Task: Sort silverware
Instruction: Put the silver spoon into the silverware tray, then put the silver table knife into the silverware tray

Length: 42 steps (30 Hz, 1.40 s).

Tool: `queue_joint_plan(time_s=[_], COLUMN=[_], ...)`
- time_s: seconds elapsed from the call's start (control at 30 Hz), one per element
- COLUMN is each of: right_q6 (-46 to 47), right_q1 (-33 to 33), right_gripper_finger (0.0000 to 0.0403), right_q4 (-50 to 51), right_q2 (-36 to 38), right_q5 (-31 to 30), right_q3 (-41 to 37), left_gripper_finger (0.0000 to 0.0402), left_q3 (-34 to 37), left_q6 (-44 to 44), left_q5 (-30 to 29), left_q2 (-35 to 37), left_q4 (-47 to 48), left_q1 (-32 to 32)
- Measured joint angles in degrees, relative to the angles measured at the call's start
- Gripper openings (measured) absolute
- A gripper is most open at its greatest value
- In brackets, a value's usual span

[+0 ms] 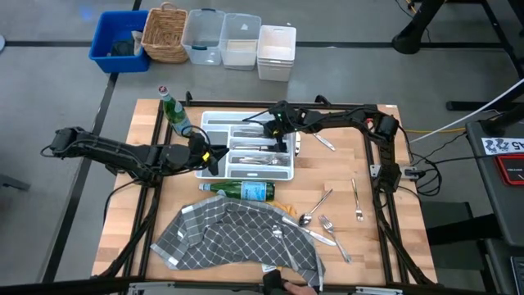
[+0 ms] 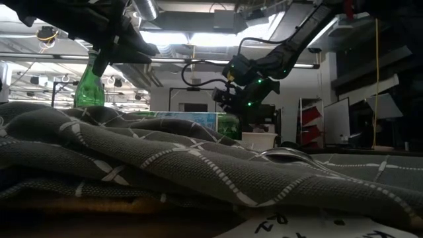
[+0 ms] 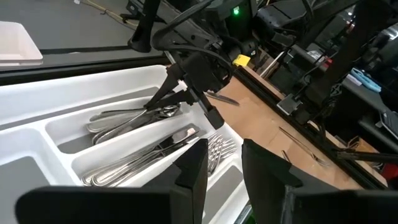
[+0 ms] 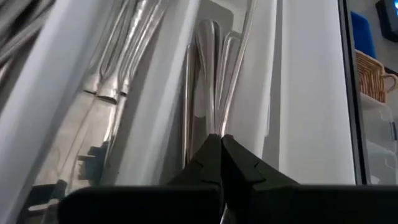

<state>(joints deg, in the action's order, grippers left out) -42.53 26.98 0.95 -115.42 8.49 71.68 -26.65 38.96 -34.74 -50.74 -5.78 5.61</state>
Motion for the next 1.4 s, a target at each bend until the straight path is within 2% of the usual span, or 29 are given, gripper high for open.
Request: queue_joint_plan(time_s=[0.37, 0.57, 0.77, 0.9, 1.0, 1.13, 1.3, 1.4], right_q6=[0.0, 2.2, 14.6, 29.4, 41.7, 54.5, 65.7, 69.0], right_q1=[0.0, 0.0, 0.0, 0.0, 0.5, 2.8, 7.3, 9.5], right_gripper_finger=[0.0088, 0.0091, 0.0081, 0.0079, 0.0079, 0.0079, 0.0079, 0.0079], right_q4=[0.0, 1.0, 6.3, 13.3, 19.0, 25.9, 33.8, 34.1], right_q2=[0.0, 2.9, 8.8, 12.5, 14.6, 15.2, 14.3, 13.6], right_q5=[-0.6, -8.6, -18.7, -26.2, -29.4, -28.4, -21.2, -17.3], right_q3=[0.0, -0.1, -0.1, -0.1, -0.1, 0.0, -0.1, -0.1], left_gripper_finger=[0.0086, 0.0086, 0.0086, 0.0086, 0.0086, 0.0086, 0.0086, 0.0086], left_q3=[0.0, 0.0, 0.0, 0.0, 0.0, 0.0, 0.0, 0.0], left_q6=[0.0, 0.1, -0.1, 0.0, 0.0, 0.0, 0.0, -0.3], left_q5=[0.0, 0.0, 0.0, 0.0, 0.0, 0.0, 0.0, 0.0], left_q2=[0.0, 0.0, 0.0, 0.0, 0.0, 0.0, 0.0, 0.0], left_q4=[0.0, 0.0, 0.3, 0.3, 0.3, 0.3, 0.4, 0.4], left_q1=[0.0, 0.0, 0.0, 0.0, 0.0, 0.0, 0.0, 0.0])
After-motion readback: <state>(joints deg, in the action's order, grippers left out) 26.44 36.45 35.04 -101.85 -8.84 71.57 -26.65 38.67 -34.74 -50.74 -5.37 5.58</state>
